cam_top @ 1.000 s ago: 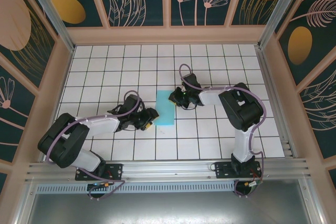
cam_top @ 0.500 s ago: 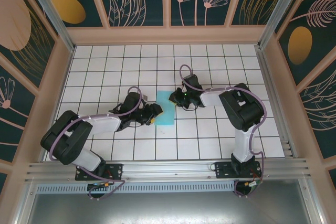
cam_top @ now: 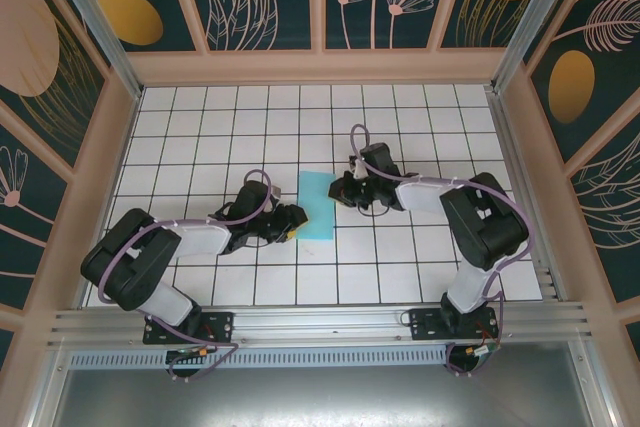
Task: Fold a paper plane with a square sheet of paper (pick it up from the middle)
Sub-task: Fold the triangle a second time at the center of the table.
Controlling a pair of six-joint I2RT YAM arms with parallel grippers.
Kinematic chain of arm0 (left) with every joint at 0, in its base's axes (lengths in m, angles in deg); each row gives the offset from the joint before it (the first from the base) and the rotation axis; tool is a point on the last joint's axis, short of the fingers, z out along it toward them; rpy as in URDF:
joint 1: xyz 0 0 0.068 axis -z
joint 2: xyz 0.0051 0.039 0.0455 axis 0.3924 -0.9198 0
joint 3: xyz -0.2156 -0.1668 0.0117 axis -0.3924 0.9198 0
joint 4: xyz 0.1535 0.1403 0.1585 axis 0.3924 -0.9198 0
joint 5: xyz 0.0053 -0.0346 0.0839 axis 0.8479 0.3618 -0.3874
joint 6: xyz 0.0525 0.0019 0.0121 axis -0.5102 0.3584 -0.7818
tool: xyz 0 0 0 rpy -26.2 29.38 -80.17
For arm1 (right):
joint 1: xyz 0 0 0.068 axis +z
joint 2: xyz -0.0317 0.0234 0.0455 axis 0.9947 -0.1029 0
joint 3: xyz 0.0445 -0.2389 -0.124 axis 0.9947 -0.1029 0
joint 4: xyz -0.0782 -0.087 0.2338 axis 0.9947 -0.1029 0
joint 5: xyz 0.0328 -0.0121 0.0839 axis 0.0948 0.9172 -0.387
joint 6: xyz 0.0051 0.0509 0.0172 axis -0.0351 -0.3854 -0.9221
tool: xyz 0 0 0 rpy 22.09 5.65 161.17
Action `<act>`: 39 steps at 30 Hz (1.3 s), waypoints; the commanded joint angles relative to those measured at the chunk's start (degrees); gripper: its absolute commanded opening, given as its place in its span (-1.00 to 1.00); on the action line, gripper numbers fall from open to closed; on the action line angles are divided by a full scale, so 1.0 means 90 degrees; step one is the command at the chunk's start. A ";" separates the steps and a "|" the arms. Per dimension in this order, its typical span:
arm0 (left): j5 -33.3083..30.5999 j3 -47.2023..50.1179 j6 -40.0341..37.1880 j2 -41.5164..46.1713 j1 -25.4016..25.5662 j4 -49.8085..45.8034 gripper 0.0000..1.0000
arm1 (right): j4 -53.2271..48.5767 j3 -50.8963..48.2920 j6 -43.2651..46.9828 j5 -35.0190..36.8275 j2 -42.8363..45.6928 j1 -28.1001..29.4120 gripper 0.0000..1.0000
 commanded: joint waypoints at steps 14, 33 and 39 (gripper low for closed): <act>0.0485 -0.0091 -0.0056 -0.0148 0.0026 0.0542 -0.33 | -0.1237 0.0359 0.0607 -0.0070 -0.0795 0.0350 -0.91; 0.0862 -0.0848 -0.0094 -0.0861 0.0027 0.0938 -0.01 | -0.1216 0.0491 0.0433 -0.0315 -0.0480 0.0205 -0.80; 0.0778 -0.0826 -0.0124 -0.0953 0.0027 0.0884 -0.10 | -0.0843 0.0068 0.0327 -0.0213 0.0289 0.0025 -0.72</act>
